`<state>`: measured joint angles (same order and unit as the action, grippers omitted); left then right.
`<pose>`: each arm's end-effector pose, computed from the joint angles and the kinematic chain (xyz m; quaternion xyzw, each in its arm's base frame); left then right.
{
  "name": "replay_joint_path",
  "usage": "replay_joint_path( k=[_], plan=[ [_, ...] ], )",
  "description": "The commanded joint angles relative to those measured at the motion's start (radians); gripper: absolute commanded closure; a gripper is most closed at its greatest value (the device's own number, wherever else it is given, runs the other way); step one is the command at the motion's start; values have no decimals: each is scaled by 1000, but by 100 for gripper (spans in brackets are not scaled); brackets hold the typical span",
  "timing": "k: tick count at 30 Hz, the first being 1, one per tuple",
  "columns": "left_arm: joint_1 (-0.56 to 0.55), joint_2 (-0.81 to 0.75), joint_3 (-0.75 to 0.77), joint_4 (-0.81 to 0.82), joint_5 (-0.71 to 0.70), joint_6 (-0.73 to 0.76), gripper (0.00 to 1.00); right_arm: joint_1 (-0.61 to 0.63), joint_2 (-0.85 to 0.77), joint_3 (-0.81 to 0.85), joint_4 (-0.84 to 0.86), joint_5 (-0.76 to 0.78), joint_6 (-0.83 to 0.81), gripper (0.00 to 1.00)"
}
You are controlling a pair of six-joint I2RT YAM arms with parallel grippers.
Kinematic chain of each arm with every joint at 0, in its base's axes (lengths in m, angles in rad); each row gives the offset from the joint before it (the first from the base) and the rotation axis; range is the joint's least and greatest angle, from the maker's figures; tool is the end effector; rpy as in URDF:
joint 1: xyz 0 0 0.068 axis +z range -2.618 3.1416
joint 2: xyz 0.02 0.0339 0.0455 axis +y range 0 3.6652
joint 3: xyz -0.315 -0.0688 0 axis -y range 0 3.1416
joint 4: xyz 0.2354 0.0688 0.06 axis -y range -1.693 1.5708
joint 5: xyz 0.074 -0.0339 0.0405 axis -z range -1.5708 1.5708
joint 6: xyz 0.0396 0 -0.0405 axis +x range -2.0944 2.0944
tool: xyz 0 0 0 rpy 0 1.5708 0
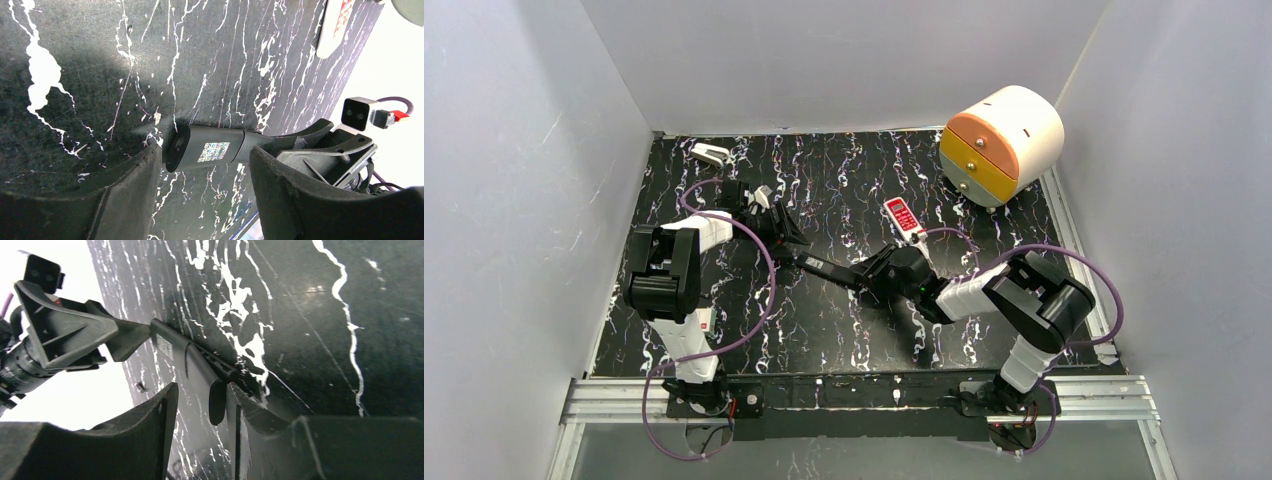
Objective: Load the batteries into the remote control
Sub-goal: Load the battery cover into the remote control.
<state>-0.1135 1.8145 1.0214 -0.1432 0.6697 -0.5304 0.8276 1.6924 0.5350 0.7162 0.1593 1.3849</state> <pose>0.3611 -0.0659 0.2090 -0.0854 0.8991 -0.3894 0.1807 0.2144 0.2240 0.1864 0.2725 0.7978 0.4469 0.2991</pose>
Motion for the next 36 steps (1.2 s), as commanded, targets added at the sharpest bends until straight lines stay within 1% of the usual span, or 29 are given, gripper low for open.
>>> replay_joint_path(
  k=[1, 7, 12, 15, 17, 19, 23, 26, 28, 32, 36],
  plan=[
    [-2, -14, 5, -25, 2, 18, 37, 5, -22, 26, -62, 25, -11, 51],
    [-2, -14, 6, -30, 1, 21, 36, 5, -31, 69, -168, 16, -25, 50],
    [-2, -12, 8, -31, -1, 23, 35, 4, -56, 81, -227, 31, -43, 47],
    [-2, -9, 15, -44, -11, 30, 35, 5, -60, 113, -330, 26, -64, 47],
    [-3, -10, 23, -62, -29, 47, 35, 5, -63, 147, -412, 26, -88, 48],
    [-2, -12, 32, -86, -50, 64, 35, 4, -63, 166, -469, 28, -104, 51],
    [-2, -16, 37, -89, -54, 74, 35, 5, -44, 183, -475, 13, -121, 60],
    [-3, -8, 43, -88, -34, 75, 35, 4, -14, 210, -484, 1, -138, 62],
    [-3, -5, 42, -90, -39, 78, 35, 4, 4, 235, -516, -2, -148, 61],
    [-3, -2, 43, -98, -54, 92, 35, 6, 42, 282, -592, -17, -161, 57],
    [-7, 2, 48, -99, -61, 102, 35, 15, 69, 324, -702, -19, -162, 56]
  ],
)
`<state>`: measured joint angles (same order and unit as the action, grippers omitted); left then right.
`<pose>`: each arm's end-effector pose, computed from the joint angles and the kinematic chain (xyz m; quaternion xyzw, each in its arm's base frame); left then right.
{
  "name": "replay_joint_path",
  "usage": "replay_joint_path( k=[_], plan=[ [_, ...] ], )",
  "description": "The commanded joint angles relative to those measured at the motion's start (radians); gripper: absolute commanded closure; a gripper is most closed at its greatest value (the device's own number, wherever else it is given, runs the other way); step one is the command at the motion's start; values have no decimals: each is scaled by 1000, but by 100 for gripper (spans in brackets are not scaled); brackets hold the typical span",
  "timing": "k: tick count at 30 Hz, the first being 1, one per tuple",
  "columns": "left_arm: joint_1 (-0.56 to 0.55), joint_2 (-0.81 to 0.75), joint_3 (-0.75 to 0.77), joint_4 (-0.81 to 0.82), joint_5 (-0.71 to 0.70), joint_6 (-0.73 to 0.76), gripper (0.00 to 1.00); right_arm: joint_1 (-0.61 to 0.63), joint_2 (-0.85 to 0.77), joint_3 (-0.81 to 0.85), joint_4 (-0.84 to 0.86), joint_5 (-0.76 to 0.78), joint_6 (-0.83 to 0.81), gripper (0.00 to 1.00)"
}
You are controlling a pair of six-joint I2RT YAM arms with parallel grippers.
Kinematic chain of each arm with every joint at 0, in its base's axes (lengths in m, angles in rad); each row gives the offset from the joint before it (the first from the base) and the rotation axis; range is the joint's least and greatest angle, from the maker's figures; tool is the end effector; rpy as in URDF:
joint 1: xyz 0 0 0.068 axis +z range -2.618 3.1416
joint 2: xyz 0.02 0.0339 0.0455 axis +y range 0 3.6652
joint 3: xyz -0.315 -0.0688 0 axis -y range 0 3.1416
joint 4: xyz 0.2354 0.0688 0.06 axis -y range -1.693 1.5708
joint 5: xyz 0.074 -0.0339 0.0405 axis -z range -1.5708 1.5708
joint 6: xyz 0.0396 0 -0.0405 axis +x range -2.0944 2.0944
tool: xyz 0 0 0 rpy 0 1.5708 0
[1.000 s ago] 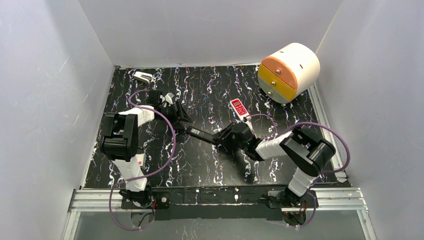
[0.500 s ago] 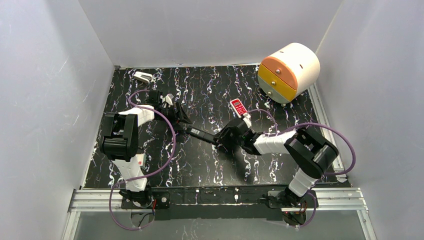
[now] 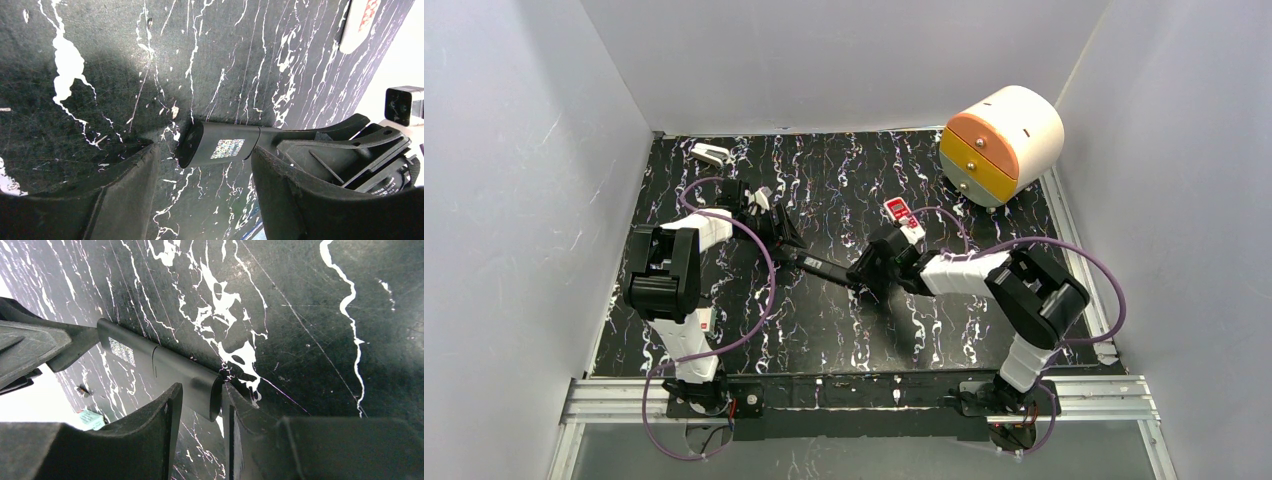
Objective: Load the batteries into the remote control
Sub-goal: Load the battery cover into the remote control.
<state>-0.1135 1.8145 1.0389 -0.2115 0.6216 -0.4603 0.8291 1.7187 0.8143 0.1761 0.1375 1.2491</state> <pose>0.3597 -0.0642 0.2086 -0.0706 0.9133 -0.3584 0.1799 0.2361 0.2497 0.2017 0.2173 0.8846 0.3198 0.2609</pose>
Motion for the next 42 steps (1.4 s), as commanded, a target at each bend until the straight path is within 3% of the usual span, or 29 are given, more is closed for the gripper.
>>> replay_joint_path(
  k=[1, 9, 17, 23, 34, 42],
  plan=[
    [-10, 1, 31, -32, -19, 37, 35, 18, 48, 58, -199, 8, -27, 55],
    [-33, -6, 46, -71, -74, 91, 35, 37, 85, 175, -440, 71, -86, 51],
    [-38, -12, 38, -103, -118, 114, 43, 67, 172, 275, -591, 109, -151, 53],
    [-38, -9, 38, -125, -132, 115, 47, 91, 207, 266, -617, 116, -168, 64],
    [-52, -3, 5, -136, -82, 108, 51, 113, 298, 390, -648, 139, -191, 72],
    [-70, 16, -20, -133, -18, 92, 60, 112, 386, 541, -642, 98, -190, 76]
  ],
)
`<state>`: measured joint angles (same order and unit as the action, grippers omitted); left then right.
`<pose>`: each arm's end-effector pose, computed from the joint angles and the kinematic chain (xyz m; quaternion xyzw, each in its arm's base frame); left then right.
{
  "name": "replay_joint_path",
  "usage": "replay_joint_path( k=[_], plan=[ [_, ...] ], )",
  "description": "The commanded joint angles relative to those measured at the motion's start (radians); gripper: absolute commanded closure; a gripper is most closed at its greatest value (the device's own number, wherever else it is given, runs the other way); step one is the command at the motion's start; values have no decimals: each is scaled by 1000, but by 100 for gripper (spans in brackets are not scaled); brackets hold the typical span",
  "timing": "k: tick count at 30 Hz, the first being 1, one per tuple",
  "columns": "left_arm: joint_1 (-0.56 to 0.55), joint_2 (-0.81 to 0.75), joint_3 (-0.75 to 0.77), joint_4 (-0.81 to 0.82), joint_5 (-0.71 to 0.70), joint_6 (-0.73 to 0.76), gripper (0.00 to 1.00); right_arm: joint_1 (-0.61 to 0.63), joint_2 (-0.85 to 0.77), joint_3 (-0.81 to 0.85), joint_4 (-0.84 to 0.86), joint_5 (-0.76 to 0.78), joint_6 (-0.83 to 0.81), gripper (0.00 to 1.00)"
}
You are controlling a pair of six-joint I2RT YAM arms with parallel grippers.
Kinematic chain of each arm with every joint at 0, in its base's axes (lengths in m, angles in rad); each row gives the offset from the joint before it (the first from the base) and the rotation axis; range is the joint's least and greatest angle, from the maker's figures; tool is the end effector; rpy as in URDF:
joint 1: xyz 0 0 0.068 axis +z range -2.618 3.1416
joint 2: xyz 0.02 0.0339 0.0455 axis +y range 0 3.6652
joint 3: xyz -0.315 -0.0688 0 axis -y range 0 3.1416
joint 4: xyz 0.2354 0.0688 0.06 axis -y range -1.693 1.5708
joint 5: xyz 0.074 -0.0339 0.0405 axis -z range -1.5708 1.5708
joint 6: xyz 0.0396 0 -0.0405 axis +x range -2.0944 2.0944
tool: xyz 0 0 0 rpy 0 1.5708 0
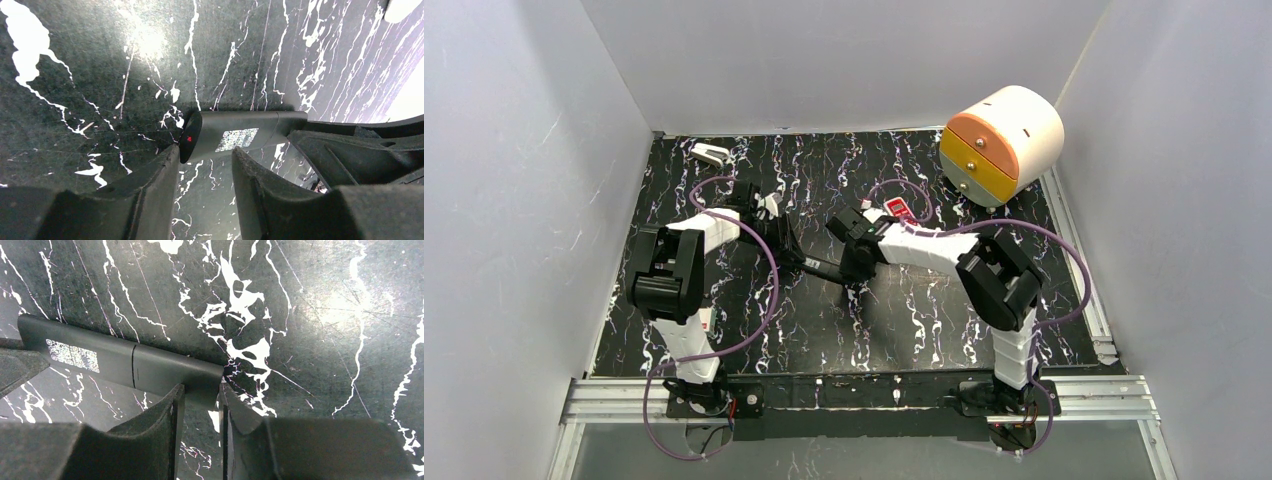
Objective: Load the batteries into the remote control
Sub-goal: Load the battery cover into the remote control.
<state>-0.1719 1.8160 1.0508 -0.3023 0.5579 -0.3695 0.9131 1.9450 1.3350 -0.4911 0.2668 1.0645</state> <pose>0.3508 -0.0822 0.2050 -0.0236 0.9333 -0.3210 0.1593 0.2609 0.3207 0.2210 0.1038 0.9588 0.1216 0.2348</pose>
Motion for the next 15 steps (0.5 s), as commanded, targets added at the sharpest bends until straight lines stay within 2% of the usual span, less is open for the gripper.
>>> replay_joint_path(
  k=[1, 8, 15],
  plan=[
    [-12, 15, -37, -40, 51, -3, 61, 27, 171, 37, 28, -42, -4, 76],
    [-16, 42, -28, -39, 72, -12, 62, 24, 231, 135, 71, -147, 24, 76],
    [-28, 57, -42, -30, 83, -24, 62, -13, 236, 123, 239, -236, 95, 72]
  ],
)
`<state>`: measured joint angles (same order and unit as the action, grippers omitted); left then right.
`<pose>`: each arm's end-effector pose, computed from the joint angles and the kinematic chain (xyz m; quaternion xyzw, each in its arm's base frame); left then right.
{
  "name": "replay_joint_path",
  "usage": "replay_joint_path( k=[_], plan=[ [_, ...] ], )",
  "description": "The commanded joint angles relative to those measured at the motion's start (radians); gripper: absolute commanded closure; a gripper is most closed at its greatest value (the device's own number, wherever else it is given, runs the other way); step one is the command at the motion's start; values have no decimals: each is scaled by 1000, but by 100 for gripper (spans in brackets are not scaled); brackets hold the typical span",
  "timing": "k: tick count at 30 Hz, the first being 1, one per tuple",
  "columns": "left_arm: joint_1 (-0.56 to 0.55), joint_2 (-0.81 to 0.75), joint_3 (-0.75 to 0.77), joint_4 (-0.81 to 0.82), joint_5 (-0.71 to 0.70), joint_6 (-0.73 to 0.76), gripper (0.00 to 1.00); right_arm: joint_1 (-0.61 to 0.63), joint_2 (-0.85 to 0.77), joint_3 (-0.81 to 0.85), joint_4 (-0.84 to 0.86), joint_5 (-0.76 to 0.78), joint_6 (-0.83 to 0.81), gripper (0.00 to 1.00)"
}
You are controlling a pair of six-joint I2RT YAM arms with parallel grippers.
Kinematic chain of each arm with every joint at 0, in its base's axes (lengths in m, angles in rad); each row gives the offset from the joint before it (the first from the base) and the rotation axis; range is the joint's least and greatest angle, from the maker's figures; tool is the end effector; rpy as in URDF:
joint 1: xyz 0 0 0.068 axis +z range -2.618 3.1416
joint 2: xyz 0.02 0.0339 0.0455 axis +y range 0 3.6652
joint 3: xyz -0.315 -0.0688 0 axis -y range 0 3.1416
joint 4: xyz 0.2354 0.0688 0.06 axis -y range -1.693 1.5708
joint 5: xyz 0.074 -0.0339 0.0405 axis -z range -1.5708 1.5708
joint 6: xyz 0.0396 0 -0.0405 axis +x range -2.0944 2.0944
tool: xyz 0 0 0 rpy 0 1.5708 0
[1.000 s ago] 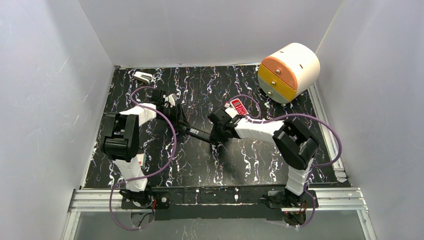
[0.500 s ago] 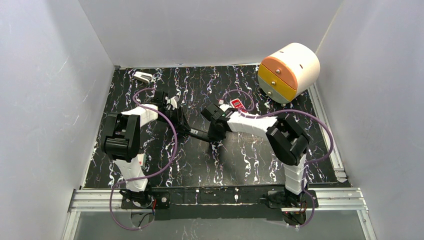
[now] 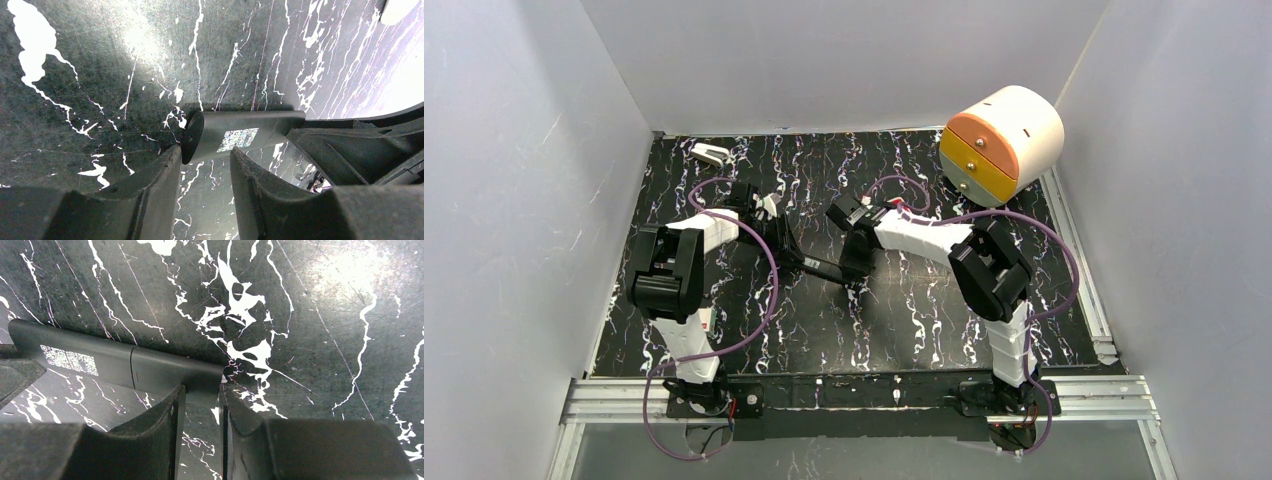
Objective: Load the batteries into the remote control
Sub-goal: Load the battery cover into the remote control.
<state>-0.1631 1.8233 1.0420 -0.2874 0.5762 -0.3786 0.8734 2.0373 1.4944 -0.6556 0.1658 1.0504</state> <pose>0.3514 -0.0797 0.2014 -0.0297 0.9309 -0.3289 0.1559 0.2846 0.3295 0.2193 0.1018 0.9742 0.1047 0.1722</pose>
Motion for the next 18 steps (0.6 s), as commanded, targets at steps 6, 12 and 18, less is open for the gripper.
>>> replay_joint_path(
  k=[6, 12, 18],
  plan=[
    [-44, 51, -52, -35, 74, -27, 62, 27, 143, -55, 548, -158, 132, 71],
    [-44, 47, 13, -77, 17, -26, 59, 24, 101, -94, 465, -106, 114, 64],
    [-40, 67, 182, -174, -77, -20, 45, -14, -53, -226, 385, -3, -11, 52]
  ],
)
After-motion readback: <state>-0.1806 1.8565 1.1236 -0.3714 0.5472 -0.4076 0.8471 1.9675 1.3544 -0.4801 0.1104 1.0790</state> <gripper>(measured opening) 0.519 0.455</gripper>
